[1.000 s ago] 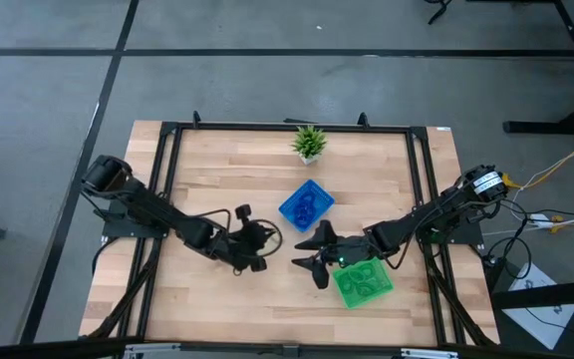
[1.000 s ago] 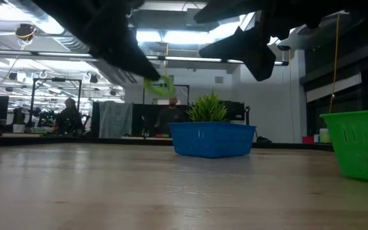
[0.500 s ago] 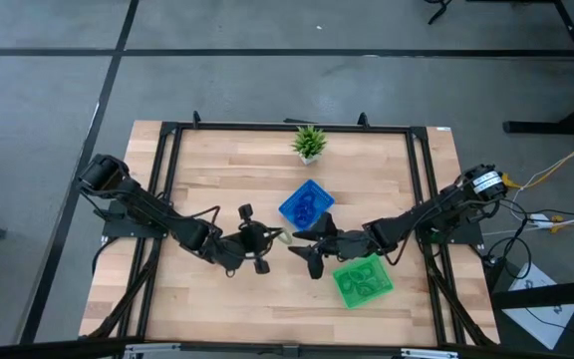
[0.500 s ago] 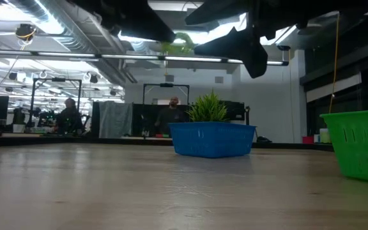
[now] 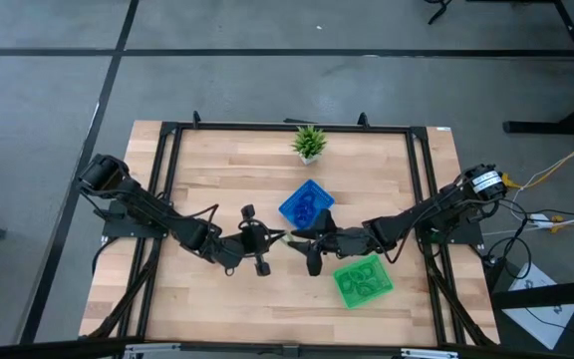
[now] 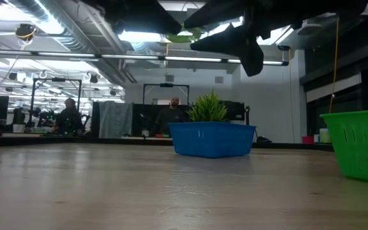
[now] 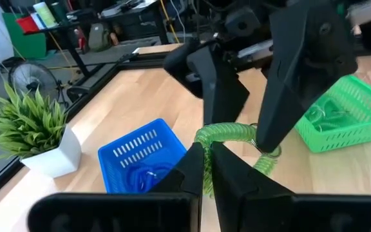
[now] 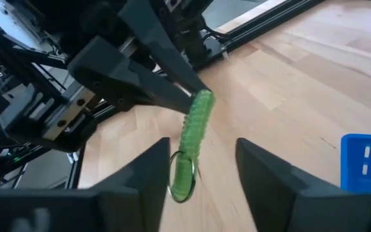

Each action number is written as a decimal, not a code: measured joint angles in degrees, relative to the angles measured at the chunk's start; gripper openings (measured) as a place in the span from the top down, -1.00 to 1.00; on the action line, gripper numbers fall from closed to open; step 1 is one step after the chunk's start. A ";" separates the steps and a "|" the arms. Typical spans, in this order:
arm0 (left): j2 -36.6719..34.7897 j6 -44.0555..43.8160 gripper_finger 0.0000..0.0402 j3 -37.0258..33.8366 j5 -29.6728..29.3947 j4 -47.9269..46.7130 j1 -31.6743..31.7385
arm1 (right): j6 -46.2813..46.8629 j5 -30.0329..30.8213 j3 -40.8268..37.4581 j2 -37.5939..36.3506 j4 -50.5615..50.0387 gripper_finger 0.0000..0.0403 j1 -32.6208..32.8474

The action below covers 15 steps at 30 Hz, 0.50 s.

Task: Sort spring keychains
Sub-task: Put the green spring keychain into the green bin

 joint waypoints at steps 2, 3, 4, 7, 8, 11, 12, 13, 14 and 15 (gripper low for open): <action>0.00 -0.01 0.94 0.02 0.21 0.59 0.18 | -0.17 -0.02 -0.01 0.00 -0.16 0.22 0.00; 0.00 -0.03 0.94 0.02 0.30 0.58 0.28 | -0.30 -0.02 -0.01 0.00 -0.14 0.29 0.00; 0.00 -0.03 0.94 0.02 0.28 0.57 0.32 | -0.70 -0.02 0.00 0.00 -0.13 0.37 0.00; 0.00 -0.09 0.94 0.02 0.29 0.57 0.64 | -1.68 -0.02 0.01 0.00 -0.14 0.59 0.00; 0.00 -0.14 0.93 0.02 0.43 0.57 0.67 | -1.91 -0.02 0.01 0.00 -0.14 0.67 0.00; 0.00 -0.14 0.91 0.02 0.57 0.57 0.75 | -3.11 -0.05 -0.01 0.00 -0.16 0.85 0.01; 0.00 -0.14 0.89 0.02 0.55 0.56 0.74 | -3.25 -0.14 0.01 0.00 -0.18 0.90 0.02; 0.00 -0.14 0.86 0.02 0.55 0.57 0.73 | -3.46 -0.28 -0.01 0.00 -0.18 0.92 0.04; 0.00 -0.14 0.82 0.02 0.58 0.55 0.73 | -3.62 -0.58 -0.01 0.00 -0.16 0.92 0.04; 0.00 -0.10 0.78 0.02 0.59 0.55 0.73 | -3.61 -0.77 -0.01 0.00 -0.16 0.92 0.04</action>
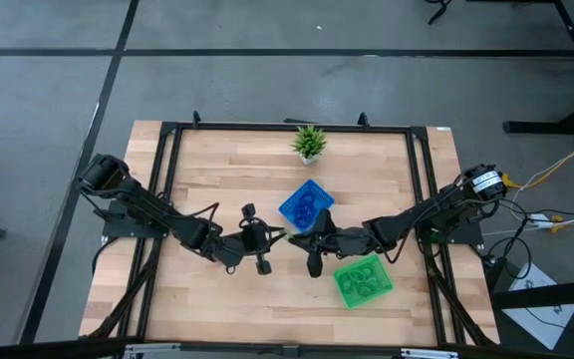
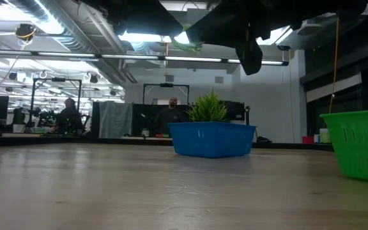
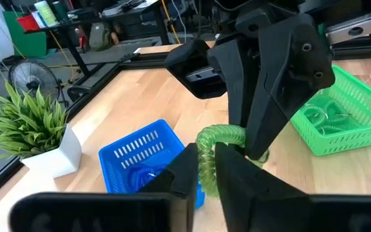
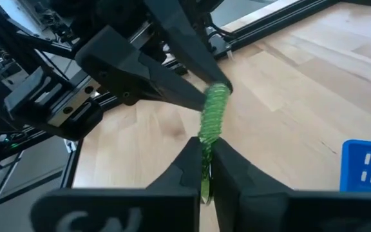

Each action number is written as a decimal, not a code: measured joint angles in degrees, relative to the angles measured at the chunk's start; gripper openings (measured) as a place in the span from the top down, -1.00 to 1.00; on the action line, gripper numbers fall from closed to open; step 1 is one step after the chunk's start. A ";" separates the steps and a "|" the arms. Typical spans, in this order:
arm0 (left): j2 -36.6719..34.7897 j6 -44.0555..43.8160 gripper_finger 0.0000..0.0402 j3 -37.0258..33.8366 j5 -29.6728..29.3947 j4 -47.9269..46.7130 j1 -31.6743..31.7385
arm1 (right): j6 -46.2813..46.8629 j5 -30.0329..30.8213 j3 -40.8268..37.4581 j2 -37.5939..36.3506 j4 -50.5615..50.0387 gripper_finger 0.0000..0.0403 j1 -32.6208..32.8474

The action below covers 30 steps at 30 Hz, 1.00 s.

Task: Sort spring keychains
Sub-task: Put the green spring keychain into the green bin

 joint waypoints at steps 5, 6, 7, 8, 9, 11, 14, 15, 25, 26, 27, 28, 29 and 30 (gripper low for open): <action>-0.03 0.03 0.52 0.00 1.88 -0.21 0.00 | 0.84 -1.31 0.02 0.00 0.04 0.89 -0.01; -0.37 -0.04 0.46 0.00 3.14 -0.30 0.00 | 0.85 -1.57 0.00 -0.04 0.01 0.90 0.00; -0.87 -0.40 0.41 0.00 4.34 -0.40 -0.02 | 0.85 -2.18 0.02 -0.09 0.05 0.91 0.00; -1.37 -1.22 0.36 0.00 5.57 -0.02 -0.02 | 0.86 -2.70 0.00 -0.15 0.11 0.92 0.00; -2.11 -1.87 0.31 0.06 6.27 -0.14 -0.02 | 0.85 -2.80 0.02 -0.15 0.17 0.92 0.00; -3.48 -2.31 0.22 0.07 6.47 -0.51 -0.04 | 0.85 -2.86 0.00 -0.15 0.18 0.92 0.00; -5.70 -1.57 0.12 0.07 5.88 -1.42 -0.20 | 0.87 -3.60 0.00 -0.15 0.37 0.92 0.00; -6.34 -1.56 0.09 0.07 5.71 -1.89 -0.20 | 0.87 -3.92 0.00 -0.15 0.43 0.92 0.00; -10.34 -3.07 0.00 0.07 9.67 -5.47 -0.59 | -0.18 -5.81 0.00 -5.75 -4.99 0.92 1.92; -10.60 -2.91 0.00 0.07 12.02 -6.32 -0.67 | -0.19 -5.81 0.01 -6.61 -6.03 0.92 2.38; -10.83 -2.73 0.01 0.06 14.04 -7.03 -0.68 | -0.20 -5.67 0.00 -7.53 -7.34 0.92 2.87; -11.15 -3.36 0.01 0.04 16.14 -7.87 -0.58 | -0.19 -5.51 0.00 -8.33 -8.52 0.92 3.38; -11.49 -4.23 0.01 0.04 18.22 -8.43 -0.15 | -0.07 -5.35 0.00 -9.05 -9.34 0.92 3.85; -11.92 -4.70 0.01 0.04 20.02 -9.27 0.38 | 0.38 -5.37 0.00 -9.81 -10.47 0.92 4.29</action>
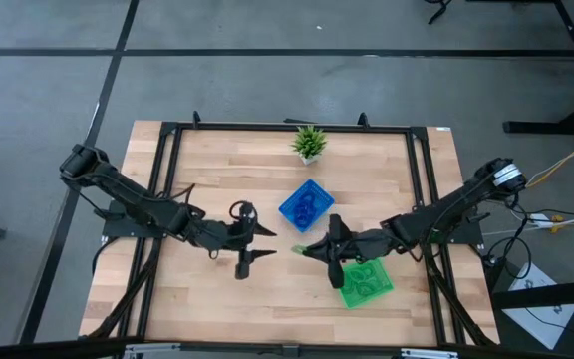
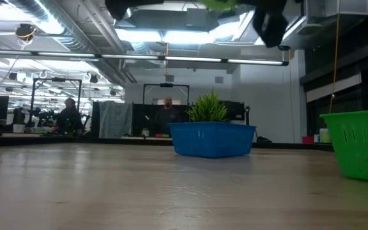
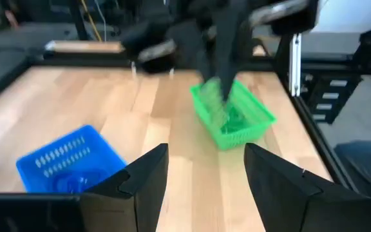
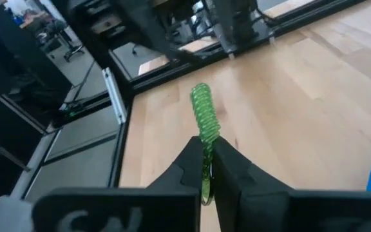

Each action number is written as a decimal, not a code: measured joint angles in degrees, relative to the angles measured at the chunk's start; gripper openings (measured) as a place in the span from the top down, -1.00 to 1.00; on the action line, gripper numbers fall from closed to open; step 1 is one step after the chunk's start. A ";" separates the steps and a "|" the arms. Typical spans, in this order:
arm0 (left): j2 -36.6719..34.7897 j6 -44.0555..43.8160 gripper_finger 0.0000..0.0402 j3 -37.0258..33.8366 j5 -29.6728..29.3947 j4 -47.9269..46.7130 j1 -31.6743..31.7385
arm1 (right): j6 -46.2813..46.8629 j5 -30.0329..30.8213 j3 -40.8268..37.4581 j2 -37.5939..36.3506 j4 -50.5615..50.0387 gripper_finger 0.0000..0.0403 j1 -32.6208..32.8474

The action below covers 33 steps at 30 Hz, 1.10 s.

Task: Sort spring keychains
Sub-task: Put the green spring keychain into the green bin

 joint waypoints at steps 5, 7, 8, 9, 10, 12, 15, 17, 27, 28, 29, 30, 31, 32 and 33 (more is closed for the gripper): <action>-1.98 -2.47 0.01 -0.02 6.14 -4.71 2.24 | 1.96 0.00 0.00 -3.33 -5.11 0.91 2.16; -3.20 -2.48 0.01 -0.02 7.24 -5.81 2.70 | 3.36 0.05 0.02 -4.63 -7.16 0.91 3.01; -3.78 -2.46 0.01 -0.02 7.41 -6.23 2.83 | 3.93 0.02 0.02 -5.37 -8.58 0.91 3.53; -4.49 -2.46 0.01 -0.02 7.41 -6.61 2.94 | 4.77 0.00 0.02 -6.11 -10.24 0.91 4.05; -5.40 -2.44 0.01 -0.02 7.41 -7.24 2.96 | 5.82 0.00 0.00 -6.79 -11.75 0.92 4.50; -7.33 -2.43 0.01 -0.02 7.41 -8.92 2.72 | 8.55 -0.12 0.00 -8.55 -16.07 0.92 5.49; -10.64 -2.81 0.01 -1.61 6.90 -10.05 1.76 | 14.58 -1.33 0.02 -10.87 -23.42 0.92 6.83; -13.03 -3.87 0.01 -3.26 6.64 -9.88 1.30 | 18.88 -2.57 0.02 -12.00 -28.50 0.92 7.70; -24.84 -6.38 0.01 -12.28 6.44 -6.48 -0.30 | 33.28 -15.95 0.02 -12.55 -41.94 0.92 10.59; -25.68 -6.39 0.01 -12.81 6.56 -6.23 -0.44 | 33.62 -17.37 0.02 -12.55 -42.56 0.92 10.77; -26.59 -6.37 0.01 -13.49 6.76 -5.98 -0.55 | 33.78 -18.65 0.02 -12.55 -43.27 0.92 10.88; -27.47 -6.38 0.01 -14.21 6.93 -5.83 -0.58 | 33.80 -19.67 0.02 -12.55 -44.10 0.92 11.04; -28.23 -6.37 0.01 -14.92 7.38 -5.48 -0.58 | 33.85 -20.29 0.02 -12.55 -45.01 0.92 11.10; -28.95 -6.37 0.01 -15.72 8.14 -4.89 -0.58 | 33.84 -20.46 0.02 -12.55 -45.98 0.92 11.11; -29.67 -6.37 0.01 -16.56 8.52 -4.30 -0.58 | 33.84 -20.46 0.02 -12.55 -47.04 0.92 11.10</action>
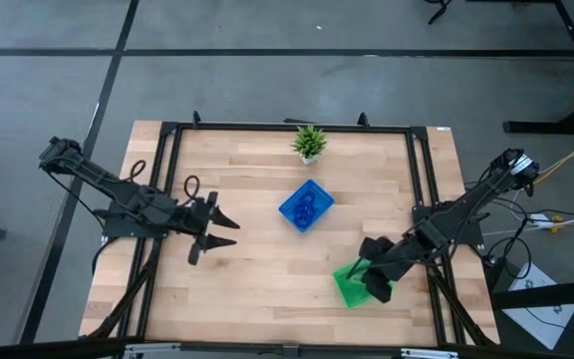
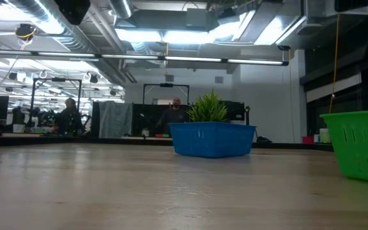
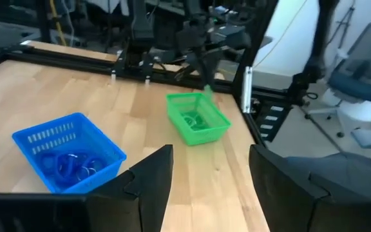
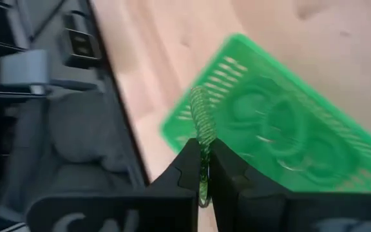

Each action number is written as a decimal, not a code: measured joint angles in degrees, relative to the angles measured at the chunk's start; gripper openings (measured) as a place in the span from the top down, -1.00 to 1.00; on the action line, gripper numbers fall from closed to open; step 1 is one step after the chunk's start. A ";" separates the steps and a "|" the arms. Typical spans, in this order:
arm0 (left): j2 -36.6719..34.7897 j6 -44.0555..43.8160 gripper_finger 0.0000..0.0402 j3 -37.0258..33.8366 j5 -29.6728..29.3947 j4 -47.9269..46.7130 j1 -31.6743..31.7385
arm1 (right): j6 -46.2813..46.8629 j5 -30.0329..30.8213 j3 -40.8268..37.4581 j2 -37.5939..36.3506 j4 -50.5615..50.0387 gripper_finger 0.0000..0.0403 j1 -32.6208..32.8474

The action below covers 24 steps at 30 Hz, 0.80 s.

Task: Sort spring keychains
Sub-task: Put the green spring keychain into the green bin

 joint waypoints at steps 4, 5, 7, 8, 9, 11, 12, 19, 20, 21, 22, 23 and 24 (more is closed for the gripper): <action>-2.68 0.17 0.01 -3.77 2.88 4.45 0.00 | -0.08 0.25 0.00 0.05 -5.22 0.92 0.00; -3.28 0.44 0.01 -4.64 3.50 5.05 0.00 | -0.16 0.53 0.00 0.10 -6.47 0.92 0.00; -4.33 0.87 0.01 -6.49 4.99 7.18 0.00 | -0.55 1.03 0.00 0.17 -8.80 0.92 0.00; -4.89 0.90 0.01 -7.38 5.62 8.07 0.00 | -0.55 1.03 0.00 0.39 -9.50 0.92 0.00; -5.43 0.90 0.01 -8.08 5.99 8.62 0.05 | -0.55 1.03 0.00 0.64 -9.90 0.92 0.00; -6.21 0.90 0.01 -8.94 6.49 8.96 0.07 | -0.57 0.94 0.00 1.36 -10.61 0.92 0.04; -6.60 0.88 0.01 -9.29 6.80 8.83 0.07 | -0.70 0.68 0.00 1.91 -10.60 0.92 0.04; -7.35 0.98 0.01 -11.04 8.44 10.25 0.07 | -4.06 -3.52 0.00 6.44 -10.23 0.89 0.04; -7.35 0.94 0.01 -11.04 8.47 10.11 0.07 | -4.07 -3.51 -0.01 7.05 -10.25 0.87 0.04; -7.33 0.94 0.01 -11.04 8.48 10.09 0.07 | -4.02 -3.50 0.00 7.61 -10.23 0.84 0.04; -7.26 0.96 0.01 -11.04 8.48 10.13 0.07 | -3.82 -3.50 0.00 8.05 -10.23 0.81 0.04; -7.26 0.98 0.01 -11.04 8.48 10.12 0.07 | -3.64 -3.49 0.00 8.51 -10.21 0.78 0.04; -7.26 0.98 0.01 -11.04 8.48 10.15 0.07 | -3.41 -3.48 0.00 8.88 -10.23 0.74 0.04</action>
